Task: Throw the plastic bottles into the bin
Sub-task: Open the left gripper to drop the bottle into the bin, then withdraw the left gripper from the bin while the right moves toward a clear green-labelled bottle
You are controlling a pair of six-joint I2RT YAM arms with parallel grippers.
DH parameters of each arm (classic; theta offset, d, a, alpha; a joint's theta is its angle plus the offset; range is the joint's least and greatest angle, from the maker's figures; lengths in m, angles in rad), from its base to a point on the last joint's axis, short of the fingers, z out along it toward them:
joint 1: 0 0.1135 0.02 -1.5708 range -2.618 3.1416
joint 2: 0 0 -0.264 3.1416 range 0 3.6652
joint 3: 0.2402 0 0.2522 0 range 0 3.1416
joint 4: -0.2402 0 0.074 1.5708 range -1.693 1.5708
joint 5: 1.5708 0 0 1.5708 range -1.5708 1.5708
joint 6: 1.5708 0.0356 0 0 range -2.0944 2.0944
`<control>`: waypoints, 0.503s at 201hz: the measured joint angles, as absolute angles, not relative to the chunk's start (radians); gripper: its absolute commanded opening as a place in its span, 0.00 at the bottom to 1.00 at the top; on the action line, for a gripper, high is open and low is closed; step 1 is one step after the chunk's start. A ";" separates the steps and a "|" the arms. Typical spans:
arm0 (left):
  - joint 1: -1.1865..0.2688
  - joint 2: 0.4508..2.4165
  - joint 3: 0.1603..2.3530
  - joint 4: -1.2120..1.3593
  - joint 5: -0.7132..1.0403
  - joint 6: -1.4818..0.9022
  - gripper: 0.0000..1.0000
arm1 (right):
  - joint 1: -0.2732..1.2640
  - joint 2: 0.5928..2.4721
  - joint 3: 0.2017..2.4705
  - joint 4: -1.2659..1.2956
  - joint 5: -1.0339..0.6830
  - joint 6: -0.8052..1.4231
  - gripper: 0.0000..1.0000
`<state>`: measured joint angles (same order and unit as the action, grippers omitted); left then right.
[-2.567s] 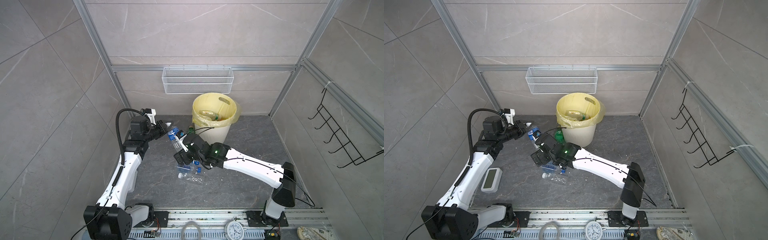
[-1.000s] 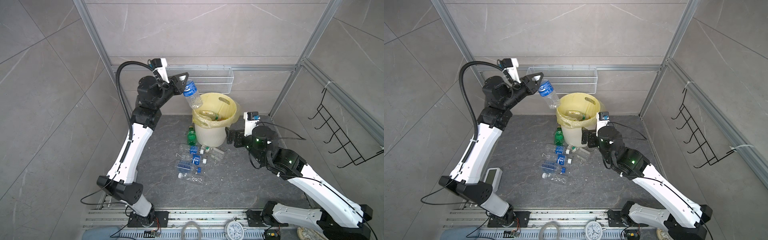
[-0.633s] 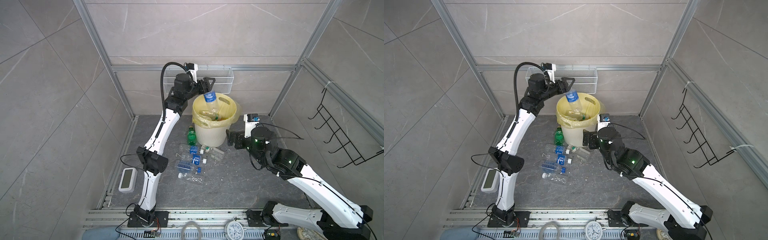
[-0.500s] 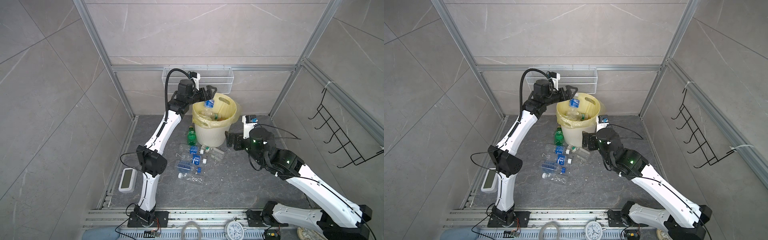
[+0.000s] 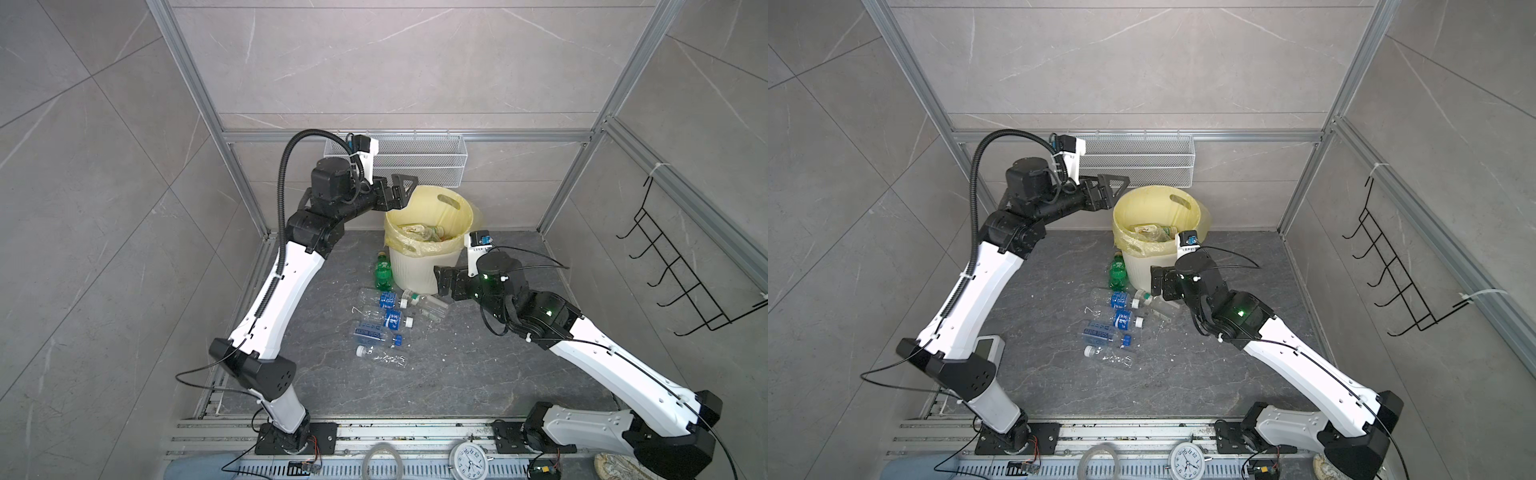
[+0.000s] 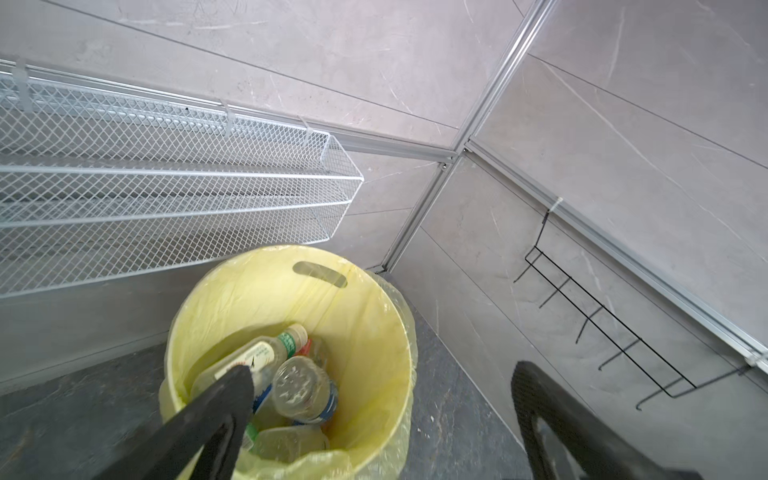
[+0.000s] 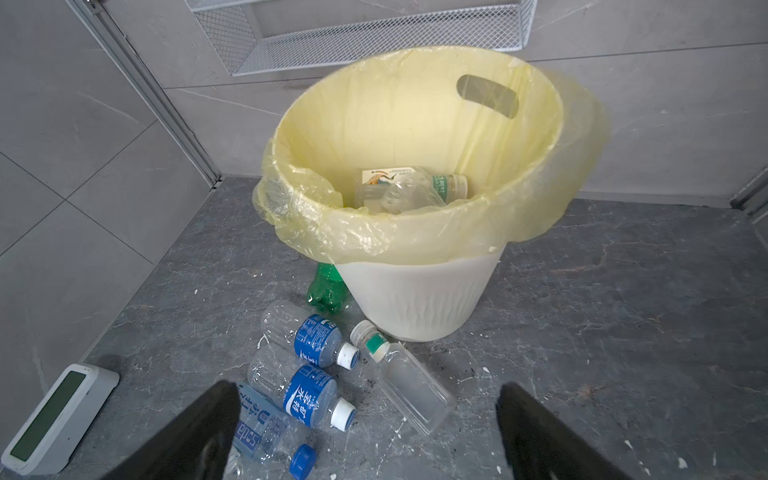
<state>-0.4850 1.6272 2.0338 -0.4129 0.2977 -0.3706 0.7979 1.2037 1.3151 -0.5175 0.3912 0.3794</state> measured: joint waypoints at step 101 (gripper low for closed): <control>-0.262 1.346 1.449 -0.405 0.272 -0.501 1.00 | 0.829 1.225 1.236 -0.512 0.383 0.374 1.00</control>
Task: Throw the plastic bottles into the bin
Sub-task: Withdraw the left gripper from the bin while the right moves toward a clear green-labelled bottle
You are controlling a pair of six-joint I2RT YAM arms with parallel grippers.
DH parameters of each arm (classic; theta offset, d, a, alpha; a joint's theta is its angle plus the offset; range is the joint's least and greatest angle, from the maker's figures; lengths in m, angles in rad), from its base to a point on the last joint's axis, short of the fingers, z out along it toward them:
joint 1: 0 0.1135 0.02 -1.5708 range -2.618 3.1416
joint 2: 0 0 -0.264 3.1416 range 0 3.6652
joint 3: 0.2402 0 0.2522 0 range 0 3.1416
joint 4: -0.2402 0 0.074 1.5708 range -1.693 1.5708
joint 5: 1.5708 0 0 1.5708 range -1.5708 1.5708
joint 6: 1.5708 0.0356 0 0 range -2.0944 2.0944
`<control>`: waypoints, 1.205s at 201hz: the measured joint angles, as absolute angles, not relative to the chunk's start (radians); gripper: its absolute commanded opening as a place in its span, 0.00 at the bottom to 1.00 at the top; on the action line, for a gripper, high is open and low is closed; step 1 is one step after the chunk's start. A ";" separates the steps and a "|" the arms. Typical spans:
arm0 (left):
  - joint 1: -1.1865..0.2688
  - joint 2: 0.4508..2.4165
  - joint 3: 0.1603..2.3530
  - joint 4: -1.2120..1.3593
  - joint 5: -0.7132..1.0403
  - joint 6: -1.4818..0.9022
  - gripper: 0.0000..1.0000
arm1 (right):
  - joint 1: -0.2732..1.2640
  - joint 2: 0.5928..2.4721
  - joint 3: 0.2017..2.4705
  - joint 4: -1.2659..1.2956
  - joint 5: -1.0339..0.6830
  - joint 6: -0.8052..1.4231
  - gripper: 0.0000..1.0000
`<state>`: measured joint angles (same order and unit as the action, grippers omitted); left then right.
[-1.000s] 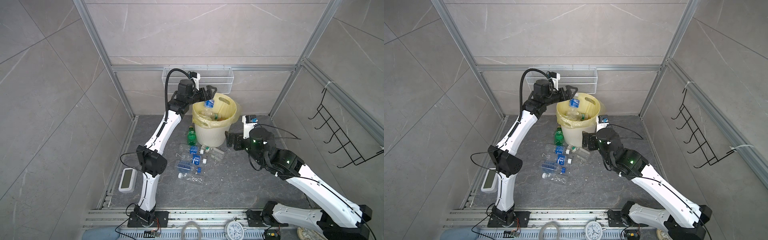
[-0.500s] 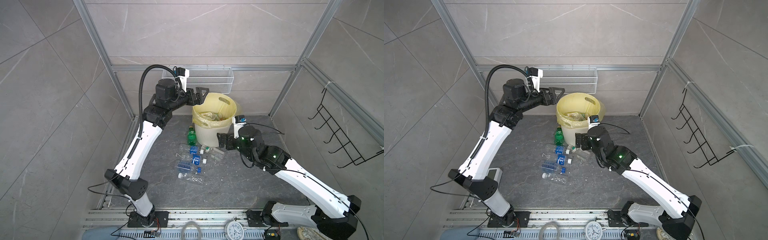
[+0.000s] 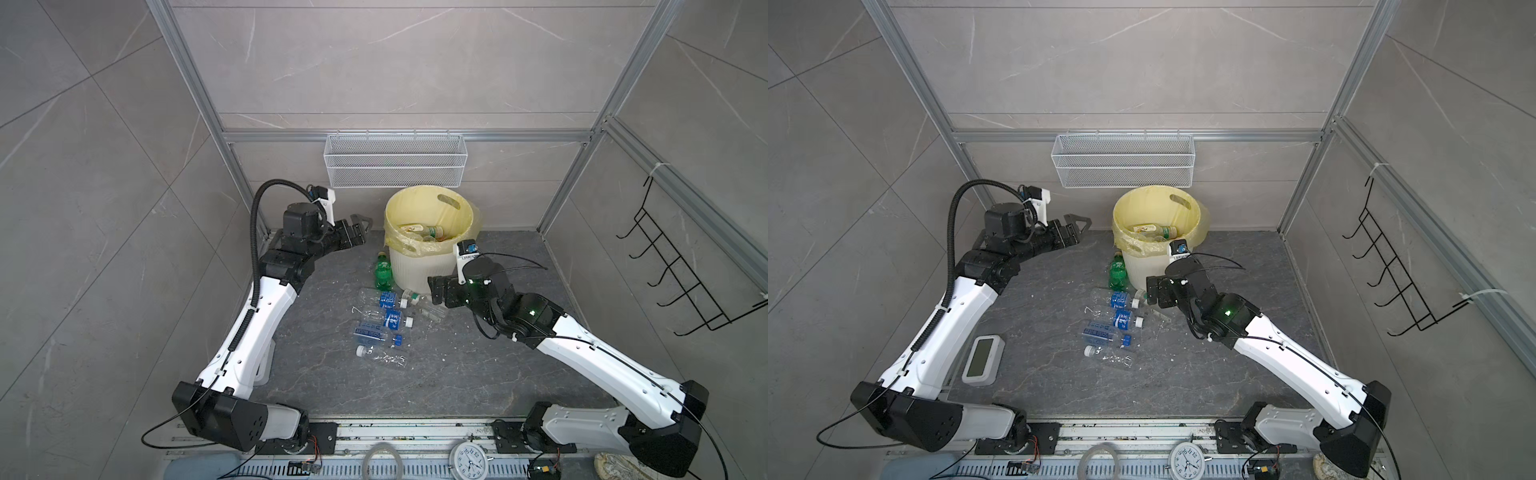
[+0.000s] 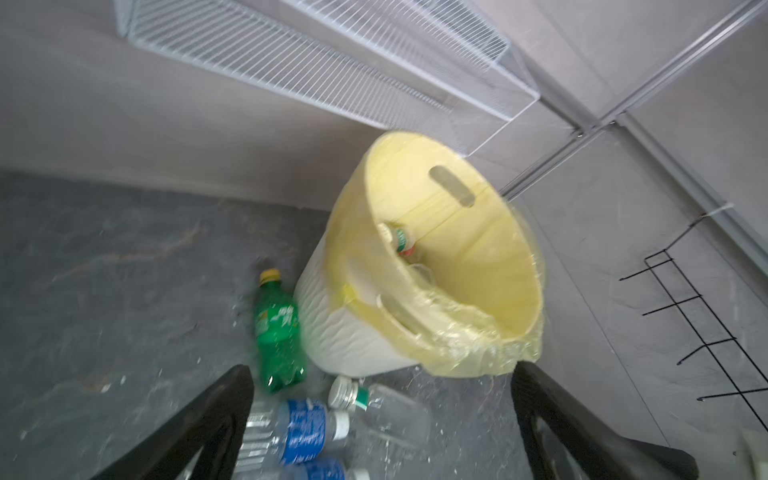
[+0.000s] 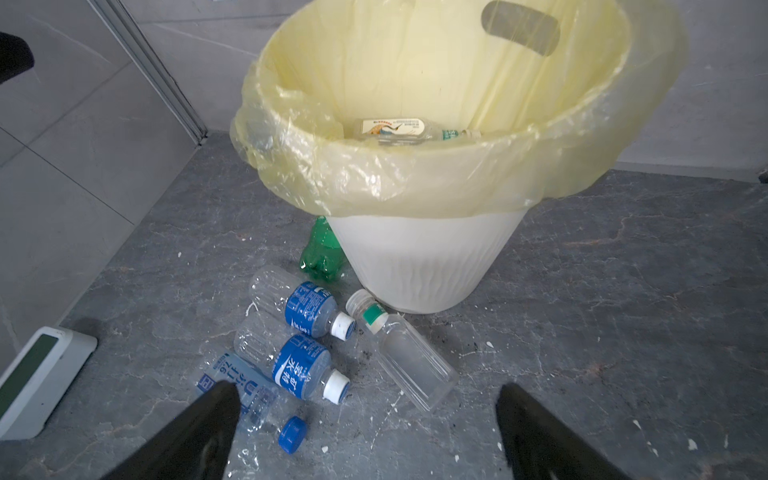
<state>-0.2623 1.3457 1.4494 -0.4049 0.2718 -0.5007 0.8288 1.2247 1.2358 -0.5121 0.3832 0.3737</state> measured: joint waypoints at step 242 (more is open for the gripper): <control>-0.084 1.239 0.904 -0.201 0.547 -0.804 1.00 | 0.776 1.348 0.798 -0.261 0.407 0.449 1.00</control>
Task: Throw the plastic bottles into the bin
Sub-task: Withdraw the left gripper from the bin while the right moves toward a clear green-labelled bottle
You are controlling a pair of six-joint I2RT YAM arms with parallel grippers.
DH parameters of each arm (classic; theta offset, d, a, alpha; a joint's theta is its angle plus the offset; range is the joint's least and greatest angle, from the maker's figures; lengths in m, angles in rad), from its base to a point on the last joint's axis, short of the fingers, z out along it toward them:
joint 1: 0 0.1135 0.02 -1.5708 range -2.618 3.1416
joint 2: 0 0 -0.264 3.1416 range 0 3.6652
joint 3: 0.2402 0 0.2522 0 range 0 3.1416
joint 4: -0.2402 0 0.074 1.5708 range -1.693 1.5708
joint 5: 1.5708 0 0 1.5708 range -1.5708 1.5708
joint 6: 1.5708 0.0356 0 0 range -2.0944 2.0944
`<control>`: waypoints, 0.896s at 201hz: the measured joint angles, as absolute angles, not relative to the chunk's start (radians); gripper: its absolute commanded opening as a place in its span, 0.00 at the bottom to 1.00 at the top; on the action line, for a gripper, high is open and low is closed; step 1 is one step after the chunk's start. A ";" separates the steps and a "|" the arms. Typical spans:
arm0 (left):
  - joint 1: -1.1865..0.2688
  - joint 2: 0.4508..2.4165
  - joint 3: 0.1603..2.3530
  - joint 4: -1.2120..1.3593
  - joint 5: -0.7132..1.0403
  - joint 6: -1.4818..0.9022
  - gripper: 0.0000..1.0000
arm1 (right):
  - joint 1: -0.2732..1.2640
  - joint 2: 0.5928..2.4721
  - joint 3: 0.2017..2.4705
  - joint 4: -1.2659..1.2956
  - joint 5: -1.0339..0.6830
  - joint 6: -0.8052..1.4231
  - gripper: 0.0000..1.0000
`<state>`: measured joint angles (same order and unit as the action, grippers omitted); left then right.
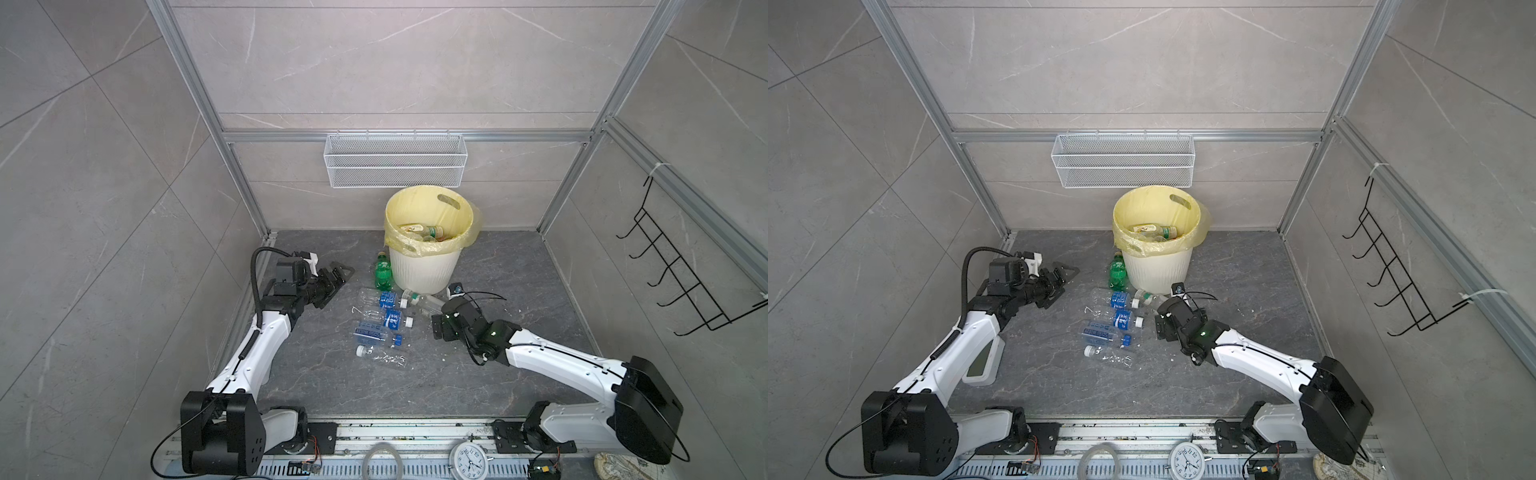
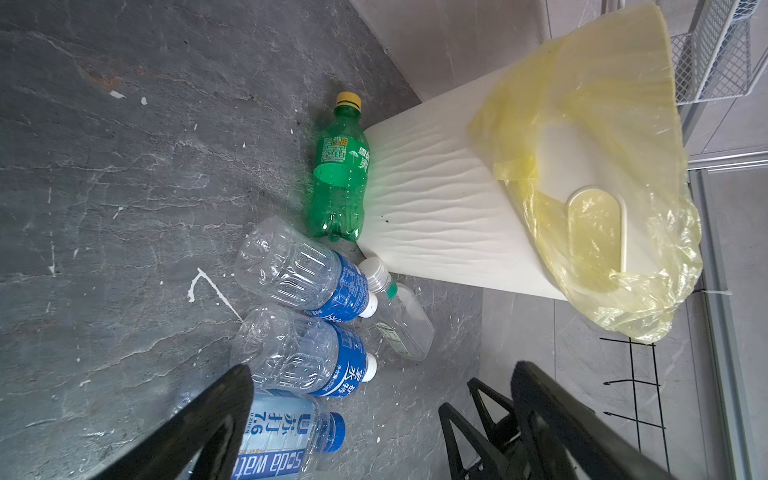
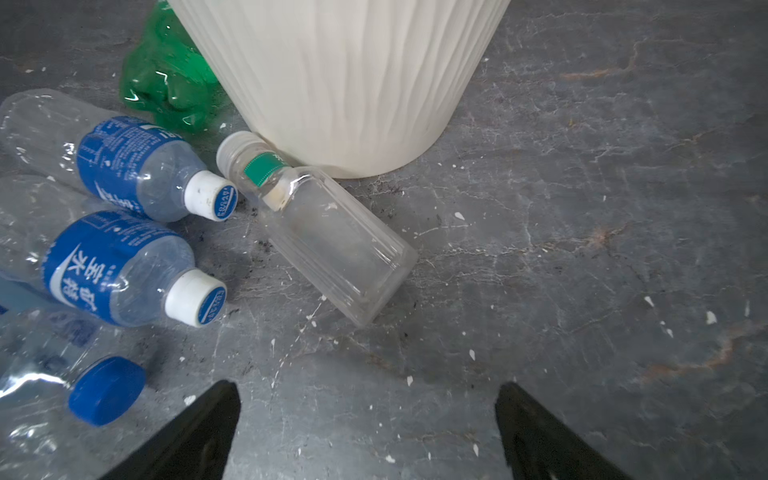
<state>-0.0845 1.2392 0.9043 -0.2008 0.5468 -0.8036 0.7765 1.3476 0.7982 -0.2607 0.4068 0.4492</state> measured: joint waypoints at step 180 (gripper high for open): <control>-0.056 1.275 0.904 -0.172 0.589 -0.837 1.00 | 0.608 1.707 0.937 -0.044 0.112 0.366 1.00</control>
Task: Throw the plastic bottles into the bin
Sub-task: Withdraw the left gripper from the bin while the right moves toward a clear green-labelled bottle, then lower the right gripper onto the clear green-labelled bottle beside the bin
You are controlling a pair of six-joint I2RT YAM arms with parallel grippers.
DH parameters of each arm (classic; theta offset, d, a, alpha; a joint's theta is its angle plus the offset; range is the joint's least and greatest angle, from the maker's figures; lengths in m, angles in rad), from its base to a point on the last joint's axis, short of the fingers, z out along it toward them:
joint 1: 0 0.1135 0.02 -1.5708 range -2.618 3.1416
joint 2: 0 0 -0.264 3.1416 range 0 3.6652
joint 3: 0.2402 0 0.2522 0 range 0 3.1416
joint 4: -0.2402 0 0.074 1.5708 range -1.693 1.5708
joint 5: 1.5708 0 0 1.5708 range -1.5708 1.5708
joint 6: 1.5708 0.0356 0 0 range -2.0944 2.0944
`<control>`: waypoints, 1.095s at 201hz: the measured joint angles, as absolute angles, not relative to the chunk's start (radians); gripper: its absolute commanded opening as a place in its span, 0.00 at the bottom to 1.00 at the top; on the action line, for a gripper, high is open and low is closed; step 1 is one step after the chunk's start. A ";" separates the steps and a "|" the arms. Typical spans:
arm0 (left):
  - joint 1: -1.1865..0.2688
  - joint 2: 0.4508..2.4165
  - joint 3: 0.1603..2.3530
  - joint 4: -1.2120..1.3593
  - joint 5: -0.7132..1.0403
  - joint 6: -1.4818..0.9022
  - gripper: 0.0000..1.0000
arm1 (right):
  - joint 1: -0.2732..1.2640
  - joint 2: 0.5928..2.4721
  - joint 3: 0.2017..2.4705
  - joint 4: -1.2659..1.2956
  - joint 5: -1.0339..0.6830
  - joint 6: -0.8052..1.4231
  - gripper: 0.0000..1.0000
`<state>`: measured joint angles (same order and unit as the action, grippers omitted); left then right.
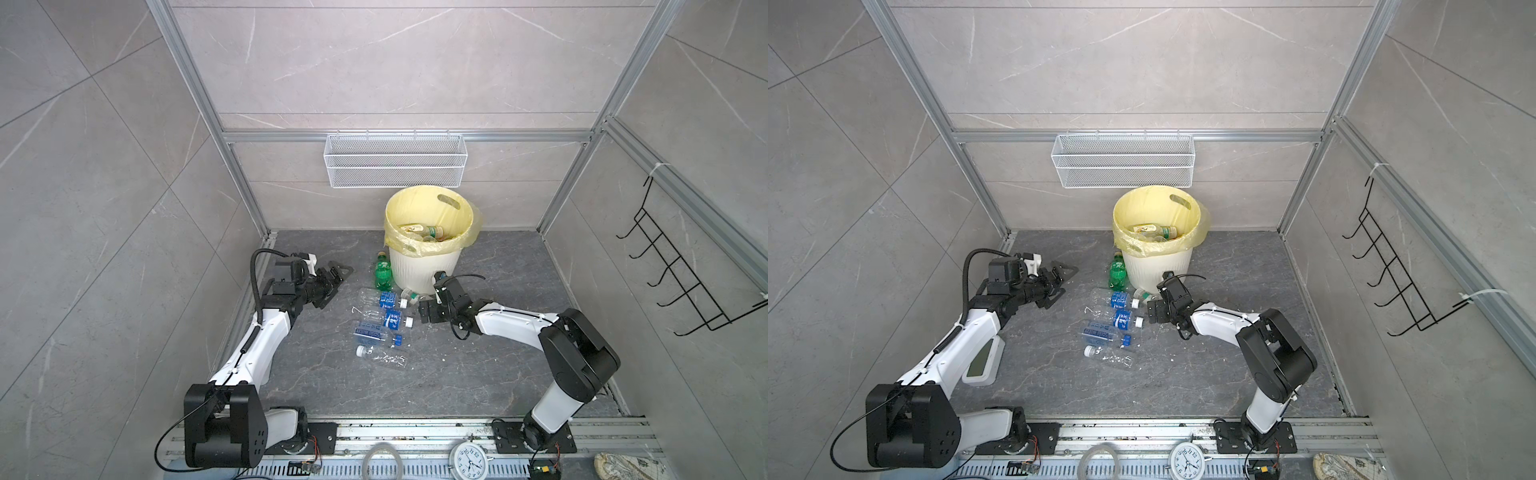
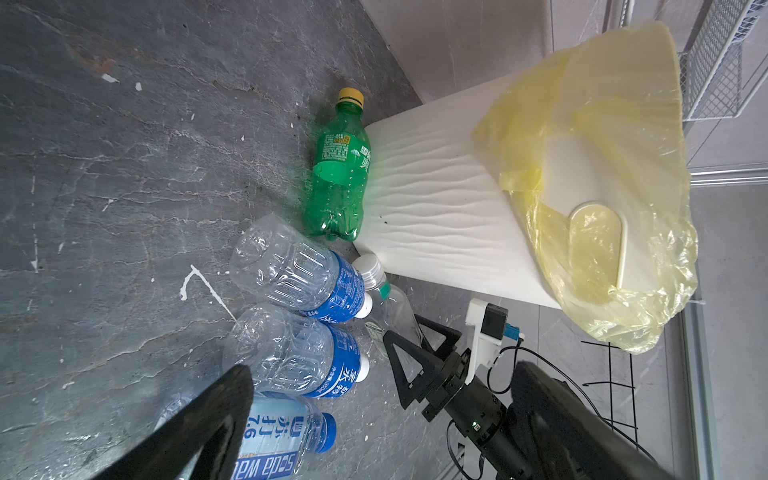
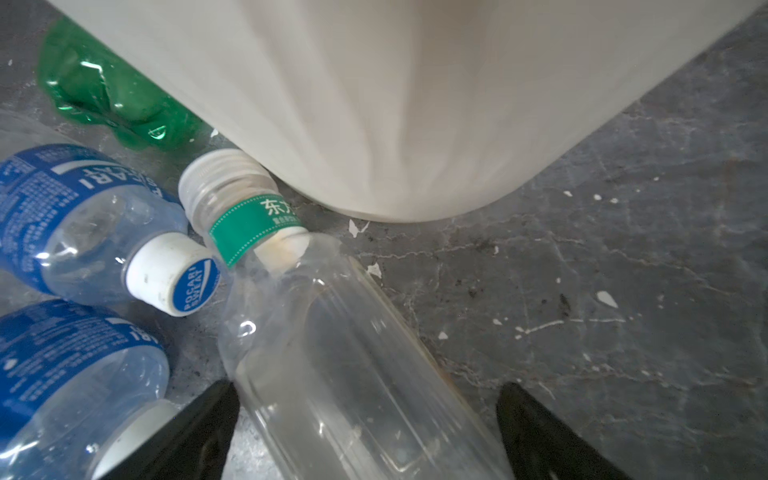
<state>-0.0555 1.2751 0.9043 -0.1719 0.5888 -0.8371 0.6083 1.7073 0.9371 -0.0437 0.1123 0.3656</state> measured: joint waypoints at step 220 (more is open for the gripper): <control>-0.028 1.300 0.886 -0.125 0.640 -0.890 1.00 | 0.609 1.700 0.907 -0.051 0.056 0.369 0.96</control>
